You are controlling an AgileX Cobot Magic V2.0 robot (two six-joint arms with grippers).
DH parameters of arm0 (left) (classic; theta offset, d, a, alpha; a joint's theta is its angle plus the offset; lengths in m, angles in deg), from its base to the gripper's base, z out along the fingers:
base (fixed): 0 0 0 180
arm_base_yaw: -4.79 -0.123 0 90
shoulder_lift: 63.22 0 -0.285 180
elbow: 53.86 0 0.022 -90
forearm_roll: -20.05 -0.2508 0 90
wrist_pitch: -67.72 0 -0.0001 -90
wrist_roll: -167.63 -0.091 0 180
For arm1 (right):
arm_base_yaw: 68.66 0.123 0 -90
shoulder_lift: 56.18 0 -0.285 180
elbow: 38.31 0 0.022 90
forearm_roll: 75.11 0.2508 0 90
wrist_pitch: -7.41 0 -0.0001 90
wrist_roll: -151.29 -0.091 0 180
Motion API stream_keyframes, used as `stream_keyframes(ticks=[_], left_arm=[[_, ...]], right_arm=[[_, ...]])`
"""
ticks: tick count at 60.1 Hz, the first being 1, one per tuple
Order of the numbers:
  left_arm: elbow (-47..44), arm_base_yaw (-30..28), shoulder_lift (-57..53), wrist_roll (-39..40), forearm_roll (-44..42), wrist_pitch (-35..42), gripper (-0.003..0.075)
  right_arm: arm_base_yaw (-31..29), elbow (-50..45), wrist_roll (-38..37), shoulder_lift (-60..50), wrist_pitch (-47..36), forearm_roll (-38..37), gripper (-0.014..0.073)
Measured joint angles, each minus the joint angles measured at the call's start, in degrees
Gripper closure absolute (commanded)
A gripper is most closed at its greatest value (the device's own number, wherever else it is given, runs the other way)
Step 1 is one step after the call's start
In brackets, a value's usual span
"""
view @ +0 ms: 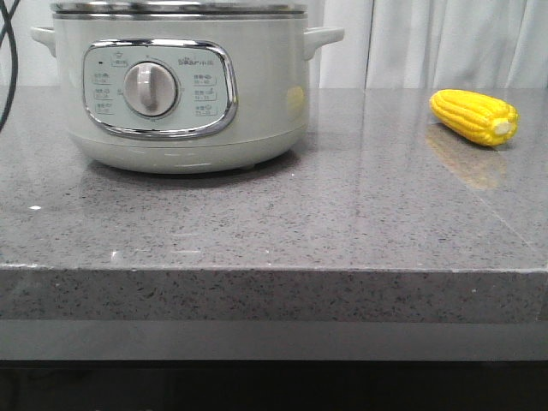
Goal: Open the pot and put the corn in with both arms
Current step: 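Lower the right gripper onto the yellow corn cob and grasp it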
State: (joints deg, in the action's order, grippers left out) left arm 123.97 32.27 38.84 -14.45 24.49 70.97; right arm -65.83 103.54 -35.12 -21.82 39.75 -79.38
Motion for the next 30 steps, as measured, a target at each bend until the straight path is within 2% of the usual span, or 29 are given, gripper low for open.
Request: stream_keyframes(ticks=[17,30], left_arm=[[6.7,0.0,-9.1,0.0,0.0,-6.2,0.0565],[7.1,0.0,-17.9,0.1,0.0,-19.5,0.0565]], right_arm=[[0.0,0.0,0.0,0.0,0.0,0.0,-0.0008],[0.1,0.1,0.0,0.9,0.4,0.5,-0.0008]])
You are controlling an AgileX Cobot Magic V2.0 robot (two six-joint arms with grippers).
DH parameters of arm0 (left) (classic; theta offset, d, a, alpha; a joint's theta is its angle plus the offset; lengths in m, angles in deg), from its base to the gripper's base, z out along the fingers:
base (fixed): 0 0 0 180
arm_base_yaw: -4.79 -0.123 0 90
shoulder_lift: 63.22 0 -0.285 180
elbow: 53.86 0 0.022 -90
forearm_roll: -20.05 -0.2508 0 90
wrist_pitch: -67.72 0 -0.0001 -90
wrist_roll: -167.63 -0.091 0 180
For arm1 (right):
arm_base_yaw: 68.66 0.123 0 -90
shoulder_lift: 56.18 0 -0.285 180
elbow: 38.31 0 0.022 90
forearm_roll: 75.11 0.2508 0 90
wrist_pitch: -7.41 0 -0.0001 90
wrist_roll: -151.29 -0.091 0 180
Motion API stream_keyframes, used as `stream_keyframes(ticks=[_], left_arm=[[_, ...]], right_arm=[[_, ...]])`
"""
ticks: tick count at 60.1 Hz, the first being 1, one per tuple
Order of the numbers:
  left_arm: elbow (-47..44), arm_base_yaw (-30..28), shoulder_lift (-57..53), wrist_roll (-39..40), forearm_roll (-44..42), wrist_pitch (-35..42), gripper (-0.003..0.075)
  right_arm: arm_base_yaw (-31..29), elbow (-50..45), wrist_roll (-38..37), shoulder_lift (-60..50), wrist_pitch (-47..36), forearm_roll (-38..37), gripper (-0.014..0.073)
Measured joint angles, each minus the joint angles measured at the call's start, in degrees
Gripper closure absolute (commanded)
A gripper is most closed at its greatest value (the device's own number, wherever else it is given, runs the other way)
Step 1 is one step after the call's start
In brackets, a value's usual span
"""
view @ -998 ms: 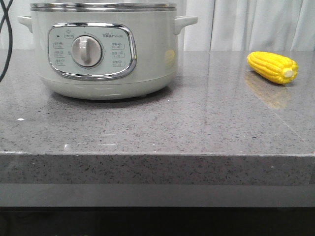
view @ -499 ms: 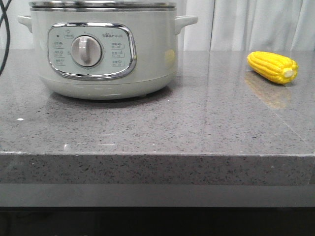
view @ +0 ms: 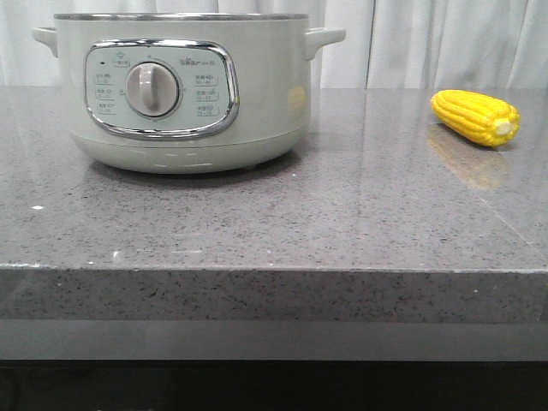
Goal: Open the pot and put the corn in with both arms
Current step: 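Lower the right gripper onto the yellow corn cob and grasp it, then lift the corn with the right gripper and carry it over the pot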
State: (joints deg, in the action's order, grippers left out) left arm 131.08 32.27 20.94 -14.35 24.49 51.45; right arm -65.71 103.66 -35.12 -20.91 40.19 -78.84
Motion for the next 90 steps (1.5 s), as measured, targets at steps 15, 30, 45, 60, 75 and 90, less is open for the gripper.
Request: stream_keyframes(ticks=[15,30,45,60,75,90], left_arm=[[-9.2,0.0,-12.1,0.0,-0.8,-4.0,0.0565],[-23.6,0.0,-25.1,0.0,-0.9,-7.0,0.0565],[-29.9,0.0,-34.9,0.0,-0.9,-9.4,0.0565],[-30.6,0.0,-38.2,0.0,-1.0,-13.5,0.0565],[-30.6,0.0,-38.2,0.1,-1.0,-13.5,0.0565],[-30.6,0.0,-38.2,0.1,-1.0,-13.5,0.0565]], right_arm=[[2.1,5.9,0.0,11.4,3.7,1.3,-0.0008],[2.4,16.9,0.0,29.6,5.6,1.5,-0.0008],[2.4,30.5,0.0,48.0,9.5,1.9,-0.0008],[2.4,45.6,0.0,63.8,17.3,2.3,-0.0008],[0.8,57.2,2.4,76.1,22.4,5.0,-0.0008],[0.7,63.1,4.0,83.6,23.7,6.4,-0.0008]])
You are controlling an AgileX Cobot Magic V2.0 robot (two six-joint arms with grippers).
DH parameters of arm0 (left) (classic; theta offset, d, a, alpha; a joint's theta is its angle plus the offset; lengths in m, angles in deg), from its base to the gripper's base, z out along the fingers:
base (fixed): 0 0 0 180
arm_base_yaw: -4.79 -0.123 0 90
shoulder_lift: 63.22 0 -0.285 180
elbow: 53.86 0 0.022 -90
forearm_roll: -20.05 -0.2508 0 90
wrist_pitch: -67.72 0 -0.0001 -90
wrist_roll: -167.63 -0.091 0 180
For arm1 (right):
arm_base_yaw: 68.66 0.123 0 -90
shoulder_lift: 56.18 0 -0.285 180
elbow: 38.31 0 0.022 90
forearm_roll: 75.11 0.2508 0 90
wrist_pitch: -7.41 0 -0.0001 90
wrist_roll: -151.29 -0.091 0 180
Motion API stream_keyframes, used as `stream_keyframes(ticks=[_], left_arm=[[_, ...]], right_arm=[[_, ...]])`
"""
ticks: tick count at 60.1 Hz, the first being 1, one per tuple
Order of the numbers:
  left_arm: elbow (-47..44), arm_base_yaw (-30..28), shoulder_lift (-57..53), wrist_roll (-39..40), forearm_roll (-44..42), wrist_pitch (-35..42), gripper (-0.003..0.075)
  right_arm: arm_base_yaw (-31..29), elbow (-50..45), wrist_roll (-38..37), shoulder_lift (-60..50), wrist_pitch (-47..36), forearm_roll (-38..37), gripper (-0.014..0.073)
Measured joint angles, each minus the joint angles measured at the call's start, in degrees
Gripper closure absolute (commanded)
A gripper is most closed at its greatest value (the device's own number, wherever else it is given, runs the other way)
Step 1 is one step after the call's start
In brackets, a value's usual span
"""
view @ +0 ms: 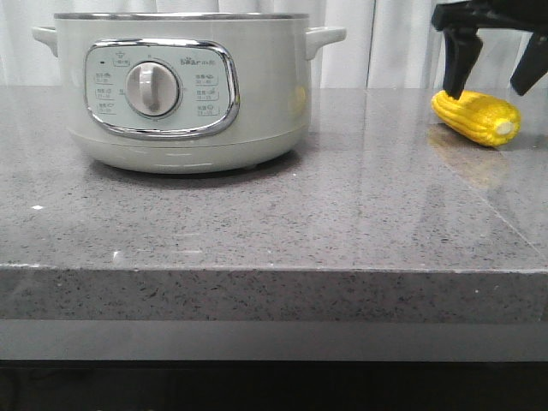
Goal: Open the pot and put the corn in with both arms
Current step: 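Lift the corn with the right gripper and carry it over the pot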
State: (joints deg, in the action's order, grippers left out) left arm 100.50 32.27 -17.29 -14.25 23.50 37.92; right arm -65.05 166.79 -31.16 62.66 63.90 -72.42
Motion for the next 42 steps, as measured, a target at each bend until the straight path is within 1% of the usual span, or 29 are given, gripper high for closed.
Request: stream_keyframes(ticks=[10,32,37,42], left_arm=[[0.0,0.0,0.0,0.0,0.0,0.0,0.0565],[0.0,0.0,0.0,0.0,0.0,0.0,0.0565],[0.0,0.0,0.0,0.0,0.0,0.0,0.0565],[0.0,0.0,0.0,0.0,0.0,0.0,0.0565]], right_arm=[[0.0,1.0,0.0,3.0,0.0,0.0,-0.0002],[0.0,1.1,0.2,4.5,0.5,0.0,0.0123],[0.0,1.1,0.2,4.9,1.0,0.0,0.0184],[0.0,1.1,0.2,5.1,1.1,0.0,0.0293]])
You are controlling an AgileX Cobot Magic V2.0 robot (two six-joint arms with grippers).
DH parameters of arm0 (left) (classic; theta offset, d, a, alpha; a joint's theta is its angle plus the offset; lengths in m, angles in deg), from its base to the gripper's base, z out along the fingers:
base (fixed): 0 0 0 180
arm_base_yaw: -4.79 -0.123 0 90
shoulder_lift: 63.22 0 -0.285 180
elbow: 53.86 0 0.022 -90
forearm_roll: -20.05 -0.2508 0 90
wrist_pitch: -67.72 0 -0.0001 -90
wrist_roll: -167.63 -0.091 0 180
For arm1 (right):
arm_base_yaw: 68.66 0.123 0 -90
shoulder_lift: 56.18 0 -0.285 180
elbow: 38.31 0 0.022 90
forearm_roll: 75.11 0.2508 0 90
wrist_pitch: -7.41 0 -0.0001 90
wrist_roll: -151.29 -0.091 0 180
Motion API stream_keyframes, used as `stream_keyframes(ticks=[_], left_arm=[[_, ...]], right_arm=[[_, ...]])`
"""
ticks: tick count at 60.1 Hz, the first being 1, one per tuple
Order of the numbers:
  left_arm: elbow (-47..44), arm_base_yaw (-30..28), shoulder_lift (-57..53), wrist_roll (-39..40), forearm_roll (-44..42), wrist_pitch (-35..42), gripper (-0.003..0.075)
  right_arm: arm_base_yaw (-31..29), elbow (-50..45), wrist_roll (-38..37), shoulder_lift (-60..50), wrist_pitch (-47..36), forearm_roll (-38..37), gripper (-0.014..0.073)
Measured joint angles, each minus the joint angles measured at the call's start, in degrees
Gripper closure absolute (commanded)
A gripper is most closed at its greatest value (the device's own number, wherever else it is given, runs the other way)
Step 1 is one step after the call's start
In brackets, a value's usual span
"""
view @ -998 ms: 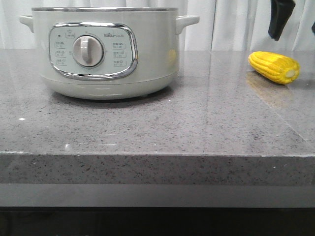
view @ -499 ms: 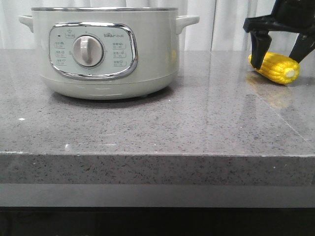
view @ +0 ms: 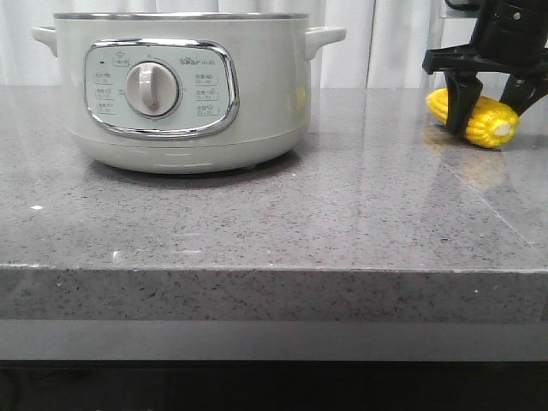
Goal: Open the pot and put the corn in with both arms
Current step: 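Lift the corn with the right gripper and carry it over the pot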
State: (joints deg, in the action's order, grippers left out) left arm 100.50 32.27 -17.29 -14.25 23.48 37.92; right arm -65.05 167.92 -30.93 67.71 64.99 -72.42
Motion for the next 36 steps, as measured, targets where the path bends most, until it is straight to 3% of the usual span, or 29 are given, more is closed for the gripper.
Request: stream_keyframes(ticks=[4,21,36], left_arm=[[0.0,0.0,0.0,0.0,0.0,0.0,0.0565],[0.0,0.0,0.0,0.0,0.0,0.0,0.0565],[0.0,0.0,0.0,0.0,-0.1,0.0,0.0565]], right_arm=[[0.0,0.0,0.0,0.0,0.1,0.0,0.034],[0.2,0.8,1.6,-2.1,1.0,0.1,0.0335],[4.2,10.3,7.2,-7.7,2.0,6.2,0.0335]])
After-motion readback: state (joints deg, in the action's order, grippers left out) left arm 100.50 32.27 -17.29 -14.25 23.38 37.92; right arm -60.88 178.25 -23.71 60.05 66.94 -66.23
